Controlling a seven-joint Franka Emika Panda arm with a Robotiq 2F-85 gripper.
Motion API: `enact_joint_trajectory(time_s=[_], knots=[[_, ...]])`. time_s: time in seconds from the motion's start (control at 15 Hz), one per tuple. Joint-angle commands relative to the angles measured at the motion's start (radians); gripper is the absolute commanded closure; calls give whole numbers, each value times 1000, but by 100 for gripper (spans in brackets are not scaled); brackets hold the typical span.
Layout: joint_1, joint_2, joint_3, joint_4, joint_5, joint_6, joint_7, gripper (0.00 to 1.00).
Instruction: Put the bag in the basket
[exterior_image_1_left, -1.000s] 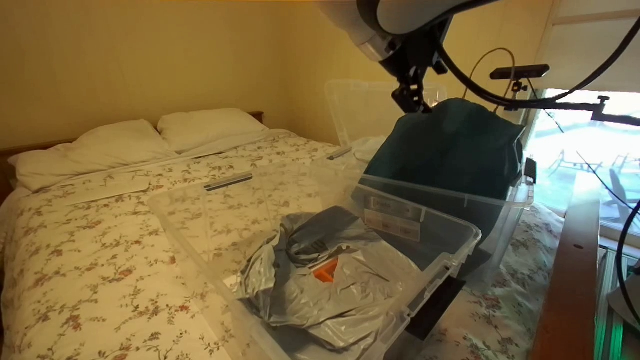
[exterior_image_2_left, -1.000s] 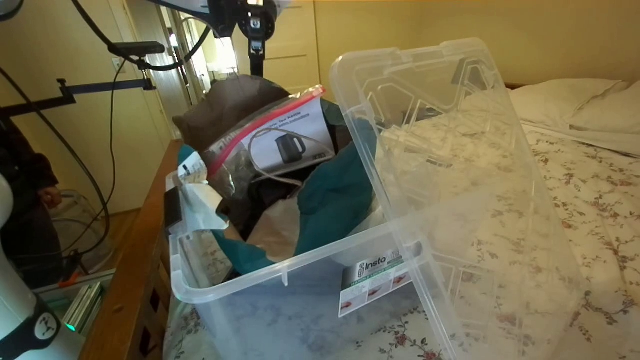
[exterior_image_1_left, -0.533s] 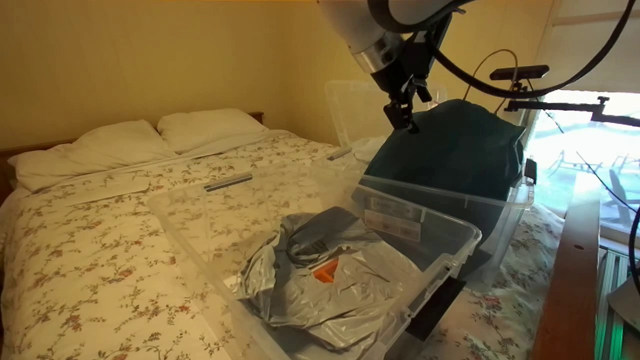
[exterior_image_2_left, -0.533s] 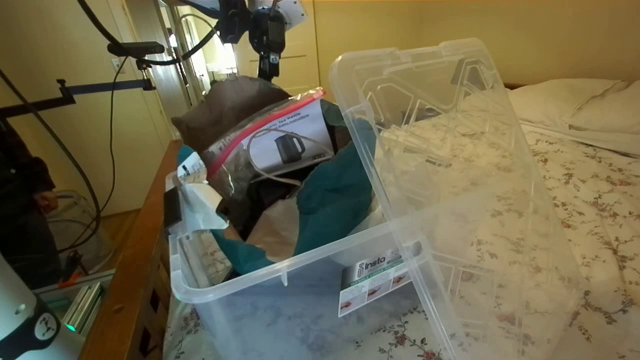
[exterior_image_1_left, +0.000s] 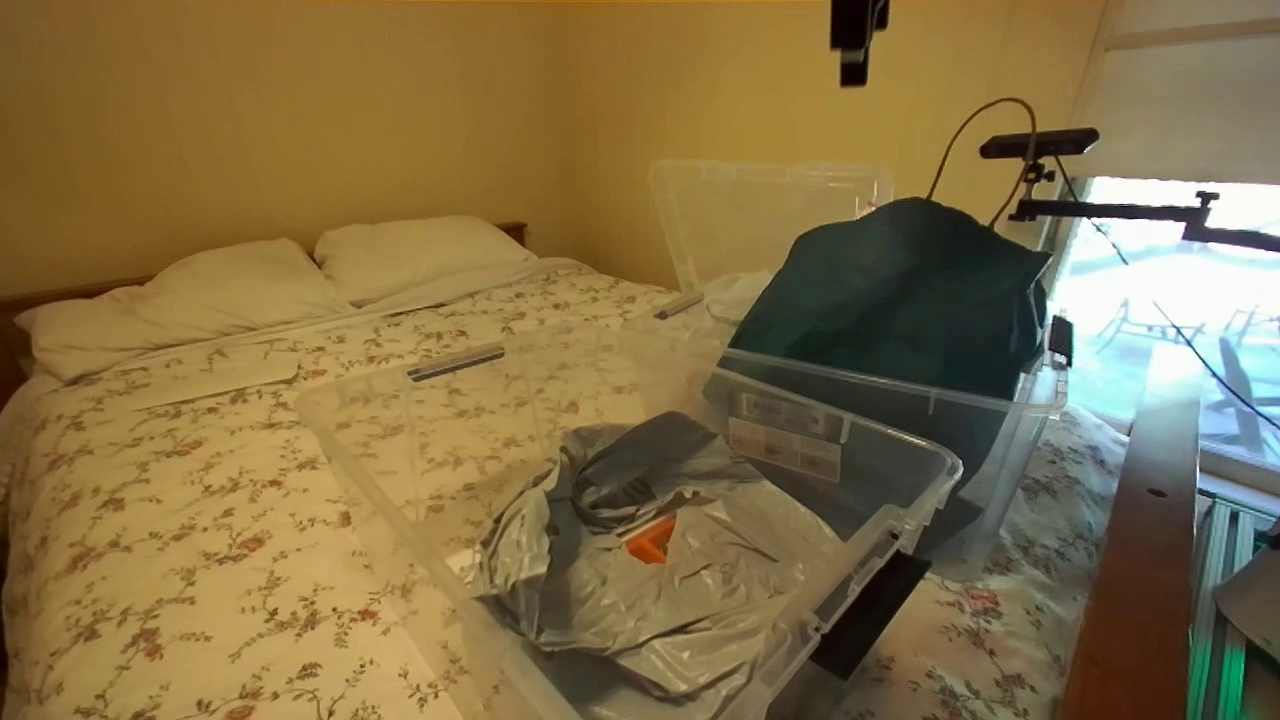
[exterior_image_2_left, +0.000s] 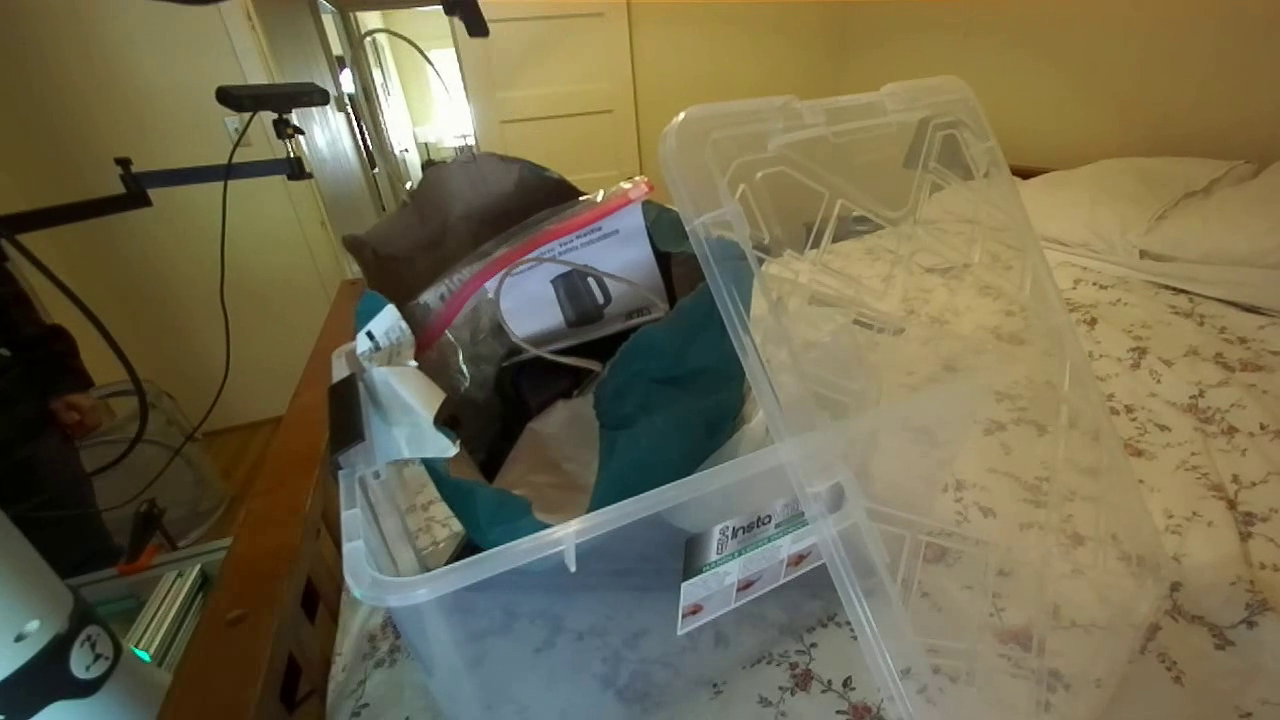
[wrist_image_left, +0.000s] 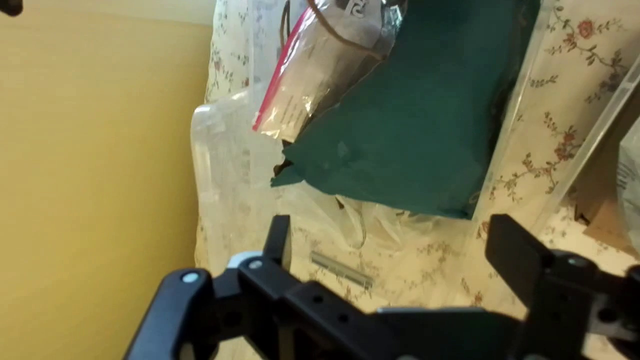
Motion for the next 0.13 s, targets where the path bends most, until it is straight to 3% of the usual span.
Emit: enact_joint_trajectory(time_s=[0.0, 0.07], knots=[[-84, -30, 93, 8, -17, 19, -20, 0], [-89, -62, 94, 5, -22, 43, -40, 0]])
